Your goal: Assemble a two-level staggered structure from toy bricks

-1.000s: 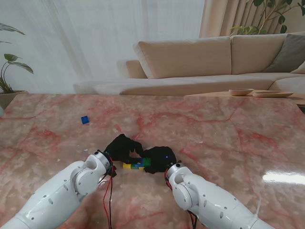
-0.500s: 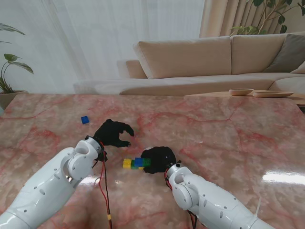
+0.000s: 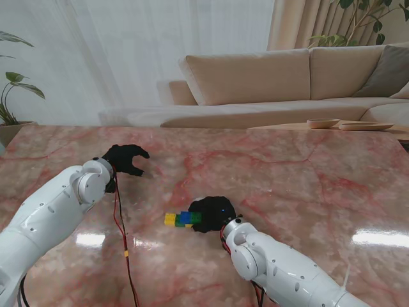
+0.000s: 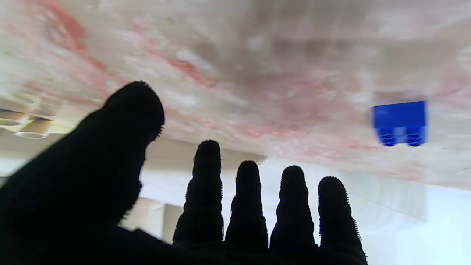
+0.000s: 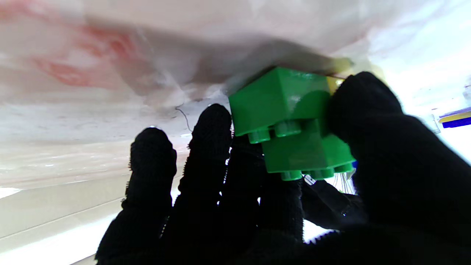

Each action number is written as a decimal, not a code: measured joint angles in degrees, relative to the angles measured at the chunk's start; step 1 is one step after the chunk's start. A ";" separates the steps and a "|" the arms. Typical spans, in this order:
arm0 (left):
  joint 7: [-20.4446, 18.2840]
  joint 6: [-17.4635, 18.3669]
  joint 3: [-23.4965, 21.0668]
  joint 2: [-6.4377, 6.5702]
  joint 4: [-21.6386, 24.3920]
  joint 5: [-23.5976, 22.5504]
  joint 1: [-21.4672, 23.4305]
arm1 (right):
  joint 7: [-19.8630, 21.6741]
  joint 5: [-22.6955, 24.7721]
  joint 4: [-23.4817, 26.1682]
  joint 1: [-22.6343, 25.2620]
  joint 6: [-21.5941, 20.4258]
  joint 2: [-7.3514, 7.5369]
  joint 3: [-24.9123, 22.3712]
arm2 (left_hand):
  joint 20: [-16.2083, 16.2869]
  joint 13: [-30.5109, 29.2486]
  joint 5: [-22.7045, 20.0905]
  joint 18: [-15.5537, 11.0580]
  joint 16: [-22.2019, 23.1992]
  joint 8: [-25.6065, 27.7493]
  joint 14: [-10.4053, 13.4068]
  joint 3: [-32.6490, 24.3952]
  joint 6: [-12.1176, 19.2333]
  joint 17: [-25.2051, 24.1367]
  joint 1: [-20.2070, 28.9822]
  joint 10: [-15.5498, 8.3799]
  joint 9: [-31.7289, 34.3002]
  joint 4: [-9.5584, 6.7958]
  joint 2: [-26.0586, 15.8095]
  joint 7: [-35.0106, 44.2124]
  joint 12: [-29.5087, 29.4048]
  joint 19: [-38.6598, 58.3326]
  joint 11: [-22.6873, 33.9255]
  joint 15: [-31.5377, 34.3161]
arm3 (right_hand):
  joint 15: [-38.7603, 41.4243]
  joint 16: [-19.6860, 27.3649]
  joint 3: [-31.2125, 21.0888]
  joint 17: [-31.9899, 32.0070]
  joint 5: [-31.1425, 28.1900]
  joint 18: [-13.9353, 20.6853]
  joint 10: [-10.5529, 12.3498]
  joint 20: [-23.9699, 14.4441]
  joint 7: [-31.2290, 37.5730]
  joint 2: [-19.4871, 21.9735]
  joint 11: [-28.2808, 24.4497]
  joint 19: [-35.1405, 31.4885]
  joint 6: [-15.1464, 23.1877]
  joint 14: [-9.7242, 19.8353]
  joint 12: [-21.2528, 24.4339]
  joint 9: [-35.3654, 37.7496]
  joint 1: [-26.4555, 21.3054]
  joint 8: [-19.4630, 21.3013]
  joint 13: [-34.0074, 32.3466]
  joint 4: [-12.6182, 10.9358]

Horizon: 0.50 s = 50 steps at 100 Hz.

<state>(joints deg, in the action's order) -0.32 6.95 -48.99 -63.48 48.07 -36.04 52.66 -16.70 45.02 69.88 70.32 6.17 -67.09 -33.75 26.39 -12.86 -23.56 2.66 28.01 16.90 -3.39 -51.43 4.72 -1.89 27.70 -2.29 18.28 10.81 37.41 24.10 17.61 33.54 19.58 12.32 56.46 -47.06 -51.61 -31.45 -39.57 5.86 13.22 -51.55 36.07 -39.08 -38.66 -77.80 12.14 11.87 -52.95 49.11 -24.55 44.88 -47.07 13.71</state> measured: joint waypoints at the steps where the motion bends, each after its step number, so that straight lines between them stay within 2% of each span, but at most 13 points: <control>1: -0.08 -0.14 0.37 -0.02 -0.47 0.25 -0.34 | 0.03 0.01 0.01 0.00 -0.01 0.01 0.00 | -0.43 0.84 0.62 -0.22 -0.21 -0.50 0.17 0.76 -0.04 0.00 0.00 0.00 -0.89 -0.52 -0.71 -0.37 -0.36 -1.03 0.33 -0.18 | 0.00 0.00 0.00 0.00 0.02 0.00 0.00 0.00 0.00 0.00 0.01 0.00 0.00 0.00 0.00 0.00 0.00 -0.01 0.00 0.00; 6: -0.56 -0.56 2.41 -0.17 -3.03 0.96 -2.17 | 0.19 0.03 0.11 -0.02 -0.04 0.06 0.00 | -1.88 2.62 2.05 -0.93 -1.62 -1.78 0.58 2.41 -0.42 0.00 0.06 0.00 -2.83 -0.58 -1.42 -2.78 -1.36 -5.12 -0.34 -1.33 | 0.00 0.00 0.00 0.00 0.04 0.00 0.00 0.00 0.00 0.00 0.13 0.00 0.00 0.00 0.00 0.00 0.00 -0.16 0.00 0.00; 10: -0.92 -0.80 3.75 -0.37 -5.00 1.13 -3.51 | 0.39 0.07 0.22 -0.02 -0.04 0.13 -0.01 | -3.14 3.96 3.36 -1.58 -2.97 -3.05 0.88 3.66 -0.61 0.00 -0.55 0.01 -3.91 -0.58 -1.91 -5.04 -3.22 -9.68 -3.11 -1.82 | 0.00 0.00 0.00 0.00 0.05 0.00 0.00 0.00 0.00 0.00 0.35 0.00 0.00 0.00 0.00 0.00 0.00 -0.34 0.00 0.00; 14: -1.06 -0.98 5.13 -0.65 -7.07 1.54 -4.83 | 0.67 0.12 0.40 0.00 -0.04 0.20 -0.10 | -3.26 5.42 4.38 -1.76 -4.46 -4.40 1.27 4.71 -1.24 -0.01 -0.55 0.00 -4.04 -1.72 -3.10 -7.30 -4.58 -13.13 -4.91 -3.24 | 0.00 0.00 0.00 -0.01 0.05 0.00 0.00 0.00 0.00 0.00 0.61 0.00 0.04 0.00 0.00 0.00 0.00 -0.69 0.00 0.00; 22: -1.61 -1.66 8.25 -1.28 -11.19 4.01 -7.41 | 1.34 0.29 0.82 0.13 -0.04 0.36 -0.36 | -3.28 7.83 6.17 -2.43 -6.34 -6.46 1.95 7.35 -1.79 -0.21 -0.55 0.01 -5.84 -1.81 -4.91 -10.45 -7.39 -19.21 -9.60 -7.54 | 0.00 0.00 0.01 -0.01 0.05 0.00 0.00 0.00 0.00 0.00 0.75 0.00 0.23 0.00 0.00 0.00 0.00 -0.78 0.00 0.00; 30: -3.16 -2.46 10.86 -1.87 -14.36 6.45 -9.56 | 1.84 0.44 1.19 0.30 -0.04 0.54 -0.61 | -2.93 8.07 6.84 -2.46 -9.04 -7.50 1.99 11.07 -1.95 -0.57 -0.56 0.00 -6.48 -2.91 -6.20 -12.95 -9.17 -23.26 -13.22 -8.99 | 0.00 0.00 0.01 -0.01 0.07 0.00 0.00 0.00 0.00 0.00 0.78 0.00 0.37 0.00 0.00 0.01 0.00 -0.80 0.00 0.00; 33: -3.12 -2.49 12.06 -2.31 -16.12 7.13 -10.48 | 1.99 0.45 1.31 0.35 -0.04 0.59 -0.68 | -2.91 8.07 6.84 -2.48 -10.40 -7.84 1.99 10.92 -1.97 -0.57 -0.56 -0.01 -7.07 -3.41 -6.68 -13.62 -9.30 -24.66 -14.13 -9.44 | 0.00 0.00 0.01 -0.01 0.07 0.00 0.00 0.00 0.00 0.00 0.79 0.00 0.40 0.00 0.00 0.01 0.00 -0.82 0.00 0.00; 44: -2.19 -2.17 15.90 -4.56 -23.35 9.01 -13.44 | 2.36 0.45 1.57 0.42 -0.06 0.76 -0.78 | -3.22 8.08 8.15 -2.49 -14.15 -8.64 2.00 12.64 -2.01 -0.57 -0.56 -0.09 -8.25 -3.56 -6.75 -14.98 -9.37 -26.98 -16.20 -10.13 | 0.00 0.00 0.01 -0.01 0.08 0.00 0.00 0.00 0.00 0.00 0.82 0.00 0.46 0.00 0.00 0.01 0.00 -0.82 0.00 0.00; 50: -2.17 -1.80 17.19 -5.52 -26.16 10.58 -14.44 | 2.56 0.45 1.68 0.45 -0.12 0.81 -0.85 | -4.64 8.11 8.99 -2.49 -16.77 -9.28 2.00 13.66 -2.01 -0.56 -0.56 -0.10 -9.45 -3.58 -8.47 -16.20 -9.37 -27.73 -17.74 -10.80 | 0.00 0.00 0.01 -0.01 0.08 0.00 0.00 0.00 0.00 0.00 0.84 0.00 0.49 0.00 0.00 0.01 0.00 -0.82 0.00 0.00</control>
<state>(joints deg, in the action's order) -2.50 5.15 -31.80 -69.00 21.91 -25.46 38.22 -14.14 45.48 71.56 70.77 6.05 -66.27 -34.61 21.76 -4.76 -14.57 0.18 11.24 7.62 -1.40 -37.77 2.71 -2.46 27.14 -2.38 8.83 7.23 28.94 7.91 8.24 5.81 1.84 1.51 56.46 -47.06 -51.60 -31.45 -39.49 5.86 13.22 -51.55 36.07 -39.08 -37.82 -77.80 12.63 11.87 -52.95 49.13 -24.55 44.06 -47.07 13.71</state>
